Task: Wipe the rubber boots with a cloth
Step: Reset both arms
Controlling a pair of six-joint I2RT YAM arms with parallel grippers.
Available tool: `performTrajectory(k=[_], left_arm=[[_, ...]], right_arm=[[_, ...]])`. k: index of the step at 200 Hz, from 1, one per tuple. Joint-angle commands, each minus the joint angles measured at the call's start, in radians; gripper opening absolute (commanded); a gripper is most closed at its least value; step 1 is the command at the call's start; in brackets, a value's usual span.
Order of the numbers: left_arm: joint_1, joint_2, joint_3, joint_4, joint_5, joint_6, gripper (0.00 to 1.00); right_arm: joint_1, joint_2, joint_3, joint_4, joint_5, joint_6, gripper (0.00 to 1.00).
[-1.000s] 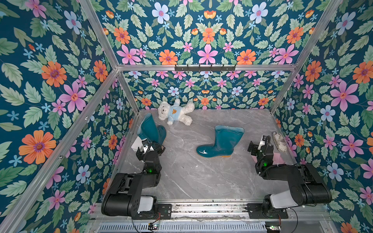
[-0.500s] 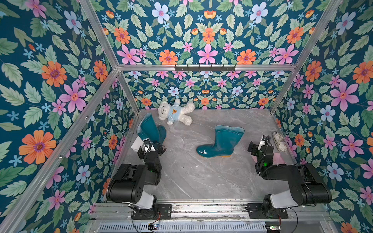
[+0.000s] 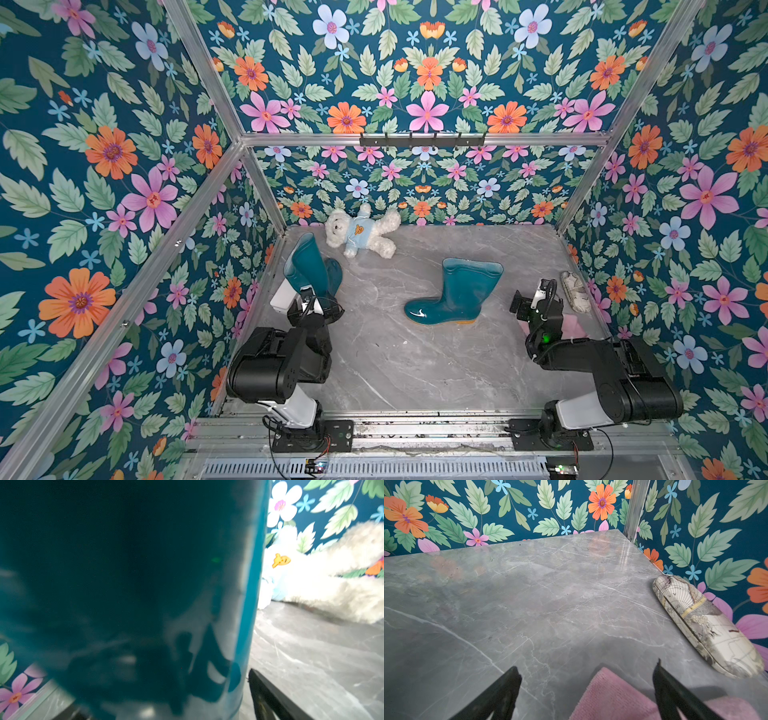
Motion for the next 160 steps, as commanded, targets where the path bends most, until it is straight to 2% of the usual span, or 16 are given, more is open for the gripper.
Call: performTrajectory(k=[1,16,31,41,160], left_arm=[[0.009,-0.011,0.01,0.032,0.032,0.004,0.99],[0.026,-0.003,0.05,-0.025,0.046,-0.003,0.99],[0.037,-0.013,0.119,-0.184,0.048,-0.024,0.99],[0.04,-0.006,0.103,-0.135,0.052,-0.024,0.99],[0.042,-0.01,0.11,-0.155,0.052,-0.025,0.99]], right_arm=[[0.001,0.0,0.001,0.04,0.001,-0.004,0.99],[0.001,0.0,0.001,0.04,0.001,-0.004,0.99],[0.001,0.0,0.001,0.039,0.001,-0.004,0.99],[0.0,0.0,0.001,0.04,0.001,-0.004,0.99],[0.001,0.001,0.001,0.04,0.001,-0.004,0.99]])
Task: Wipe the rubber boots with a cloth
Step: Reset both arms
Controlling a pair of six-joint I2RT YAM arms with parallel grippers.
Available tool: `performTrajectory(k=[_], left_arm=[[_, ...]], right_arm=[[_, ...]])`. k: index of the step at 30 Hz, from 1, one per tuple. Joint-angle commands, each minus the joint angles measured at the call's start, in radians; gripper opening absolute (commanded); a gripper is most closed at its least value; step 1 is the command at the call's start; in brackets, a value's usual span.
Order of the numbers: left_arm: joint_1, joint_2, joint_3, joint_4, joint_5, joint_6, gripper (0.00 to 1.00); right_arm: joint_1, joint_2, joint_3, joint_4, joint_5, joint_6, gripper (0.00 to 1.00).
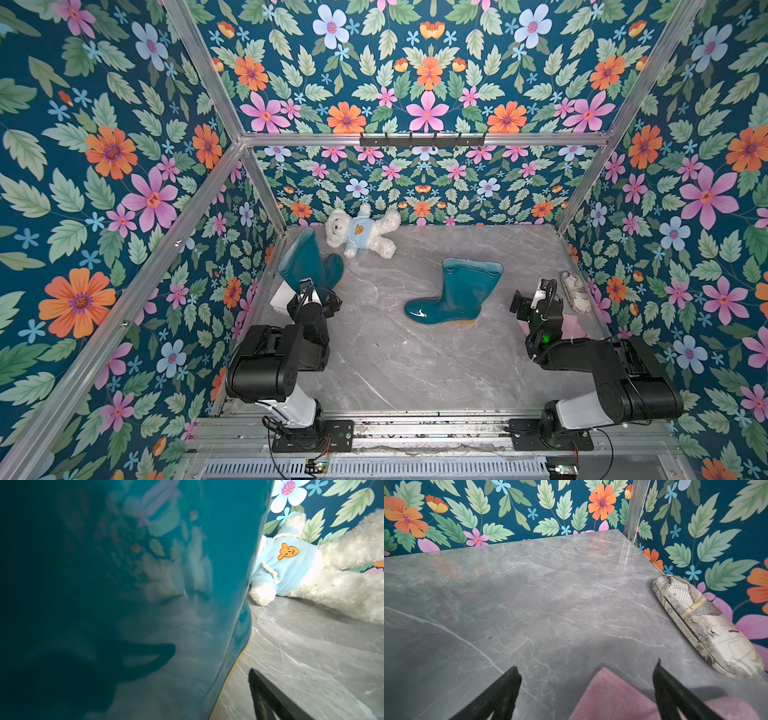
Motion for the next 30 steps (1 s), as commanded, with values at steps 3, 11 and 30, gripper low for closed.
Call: performTrajectory(k=[3,11,30], left_arm=[[0.0,-0.001,0.002,0.023,-0.001,0.003,0.99],[0.0,-0.001,0.002,0.023,-0.001,0.003,0.99],[-0.003,0.001,0.004,0.02,0.009,0.011,0.99]], right_arm=[[0.0,0.0,0.001,0.04,0.001,-0.002,0.99],[0.0,0.0,0.001,0.04,0.001,-0.002,0.99],[0.0,0.0,0.001,0.039,0.001,-0.003,0.99]])
